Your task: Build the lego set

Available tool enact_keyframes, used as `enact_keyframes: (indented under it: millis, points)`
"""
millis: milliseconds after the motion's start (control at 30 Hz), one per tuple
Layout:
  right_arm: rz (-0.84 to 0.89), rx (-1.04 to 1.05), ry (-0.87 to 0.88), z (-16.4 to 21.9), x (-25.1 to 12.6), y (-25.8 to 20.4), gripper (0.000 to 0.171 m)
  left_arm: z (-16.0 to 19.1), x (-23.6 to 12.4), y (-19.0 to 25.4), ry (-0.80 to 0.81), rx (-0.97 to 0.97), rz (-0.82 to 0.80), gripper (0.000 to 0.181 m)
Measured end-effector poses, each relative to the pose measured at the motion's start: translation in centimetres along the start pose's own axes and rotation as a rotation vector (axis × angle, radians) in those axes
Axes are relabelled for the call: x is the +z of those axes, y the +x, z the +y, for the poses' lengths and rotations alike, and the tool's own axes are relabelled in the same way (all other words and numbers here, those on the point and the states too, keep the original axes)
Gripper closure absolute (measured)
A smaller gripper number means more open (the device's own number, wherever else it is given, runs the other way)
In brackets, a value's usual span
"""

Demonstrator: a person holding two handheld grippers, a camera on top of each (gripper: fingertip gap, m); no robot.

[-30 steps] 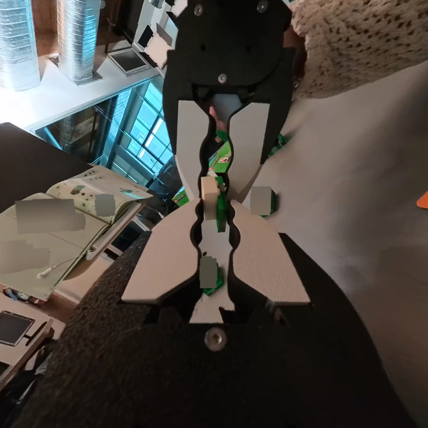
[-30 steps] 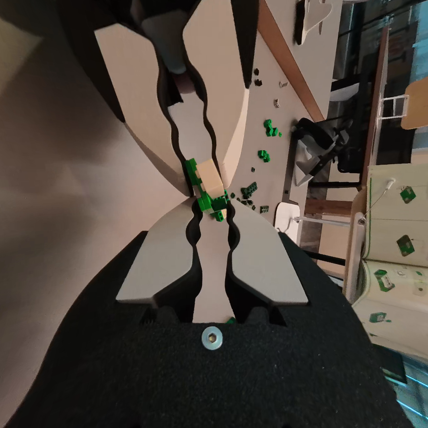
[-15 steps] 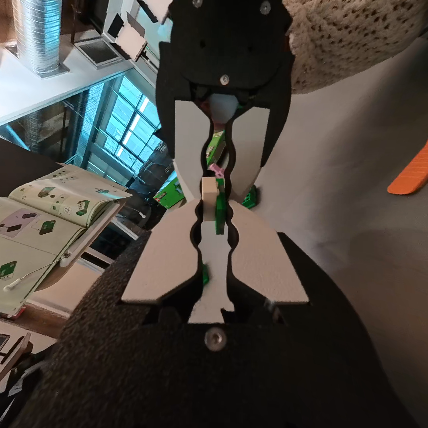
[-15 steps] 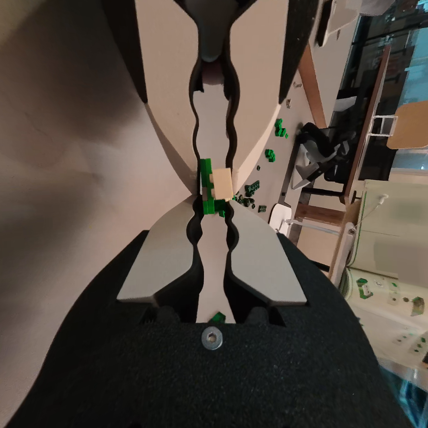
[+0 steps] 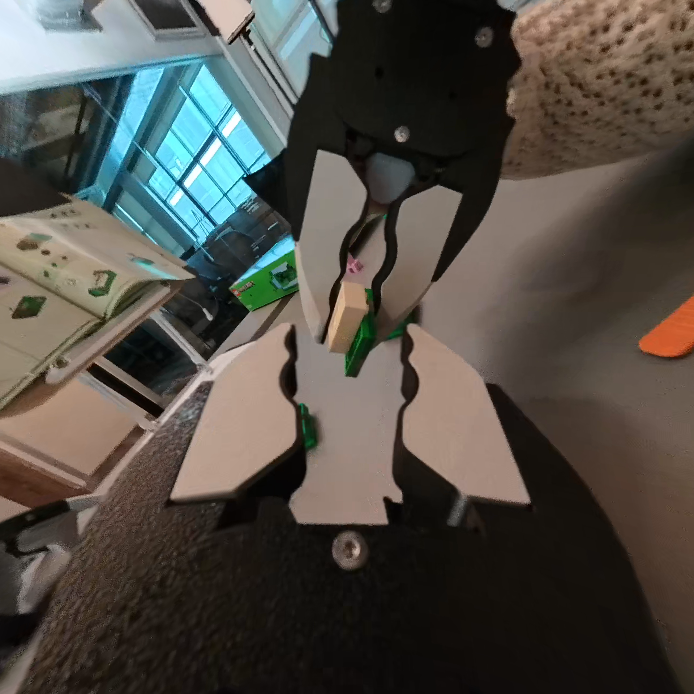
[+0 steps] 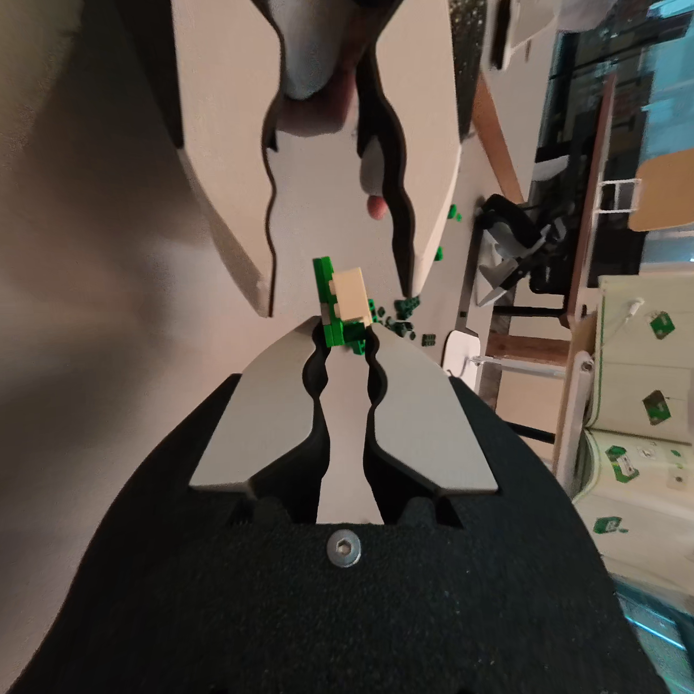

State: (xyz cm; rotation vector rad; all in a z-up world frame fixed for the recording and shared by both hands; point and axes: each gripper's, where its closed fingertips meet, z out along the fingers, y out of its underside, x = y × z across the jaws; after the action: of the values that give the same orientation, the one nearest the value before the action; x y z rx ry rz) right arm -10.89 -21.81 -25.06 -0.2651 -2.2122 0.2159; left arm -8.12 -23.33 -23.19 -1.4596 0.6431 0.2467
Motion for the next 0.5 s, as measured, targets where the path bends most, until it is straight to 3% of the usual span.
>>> enact_keyframes:
  millis: [167,300,400,500]
  points:
    - [0.143,-0.028,0.053,0.1,-0.6,1.6,0.153,0.3,0.0,-0.8,-0.009,-0.361,0.070,0.113]
    - [0.303,-0.124,0.110,-0.5,-1.6,3.0,0.153,-0.1,-0.2,-0.8,0.041,-0.628,0.183,0.127]
    - [0.340,-0.184,0.108,-0.6,-1.7,2.9,0.153,-0.6,-0.5,-0.9,0.077,-0.659,0.200,0.138]
    - [0.344,-0.181,0.127,-0.8,-1.7,2.9,0.152,-0.5,-0.4,-0.4,0.059,-0.667,0.225,0.137]
